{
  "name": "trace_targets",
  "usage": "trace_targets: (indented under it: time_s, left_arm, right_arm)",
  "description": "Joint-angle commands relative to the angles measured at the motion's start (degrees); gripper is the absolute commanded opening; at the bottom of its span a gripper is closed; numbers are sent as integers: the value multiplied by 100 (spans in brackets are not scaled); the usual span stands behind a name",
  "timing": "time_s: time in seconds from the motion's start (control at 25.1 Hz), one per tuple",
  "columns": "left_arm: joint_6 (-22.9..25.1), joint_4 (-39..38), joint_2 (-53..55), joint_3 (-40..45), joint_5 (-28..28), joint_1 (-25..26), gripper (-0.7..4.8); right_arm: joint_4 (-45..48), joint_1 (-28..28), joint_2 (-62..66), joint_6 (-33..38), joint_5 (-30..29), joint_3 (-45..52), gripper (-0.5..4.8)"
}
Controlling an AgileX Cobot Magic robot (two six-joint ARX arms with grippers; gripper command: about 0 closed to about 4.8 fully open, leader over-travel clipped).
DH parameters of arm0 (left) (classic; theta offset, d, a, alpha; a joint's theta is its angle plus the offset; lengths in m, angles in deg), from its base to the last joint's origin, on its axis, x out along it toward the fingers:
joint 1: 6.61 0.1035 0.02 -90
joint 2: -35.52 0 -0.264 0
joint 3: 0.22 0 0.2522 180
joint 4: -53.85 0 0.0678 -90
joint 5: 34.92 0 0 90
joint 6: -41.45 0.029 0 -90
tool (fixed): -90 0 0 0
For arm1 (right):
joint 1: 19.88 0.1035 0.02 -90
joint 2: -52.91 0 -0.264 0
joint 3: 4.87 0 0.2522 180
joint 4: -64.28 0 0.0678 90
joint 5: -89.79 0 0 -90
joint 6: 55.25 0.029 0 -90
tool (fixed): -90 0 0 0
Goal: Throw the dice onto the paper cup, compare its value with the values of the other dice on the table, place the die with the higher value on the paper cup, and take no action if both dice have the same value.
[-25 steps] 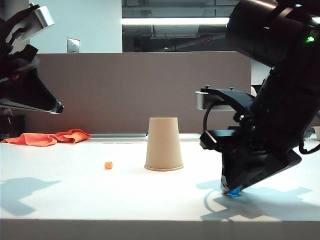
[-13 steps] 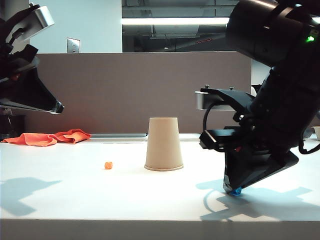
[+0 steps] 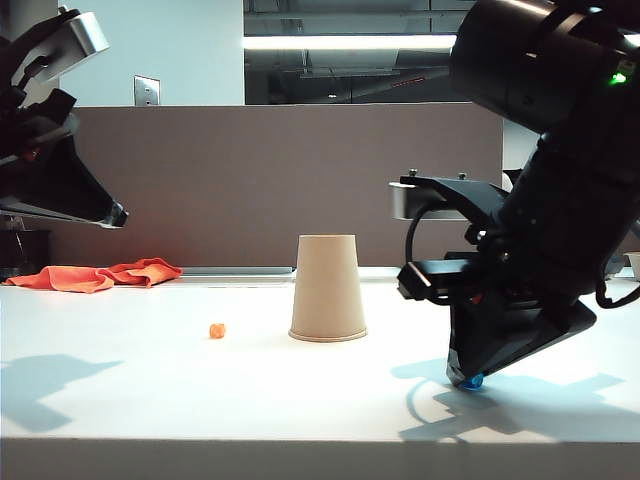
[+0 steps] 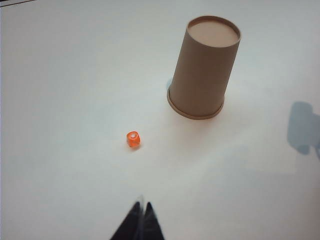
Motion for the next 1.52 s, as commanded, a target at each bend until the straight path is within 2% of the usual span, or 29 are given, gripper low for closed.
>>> trace_targets:
  time_s: [0.04,0.28,0.8,1.2,1.52]
  left_arm:
    - [-17,72,-11,-22,-13,-9,-5]
    - [-17,70,-13,-22,-13,-9,-5]
    - [-17,70,-11,-22,-9,-9,-5]
    - [-15,70,-11,-22,-9,-9,-5]
    - [-13,70,-11,-22,-9,-9,-5]
  right_arm:
    - [-39,-7,9,-24,52,-105,51]
    - [63,-7,-68,-210,313,-310,51]
    - [256,-35,-238,-603,433,-1261,52]
    - [597,4,-236,-597,389,-1871,52]
    - [1296,7,-229,-579,-66,-1867,52]
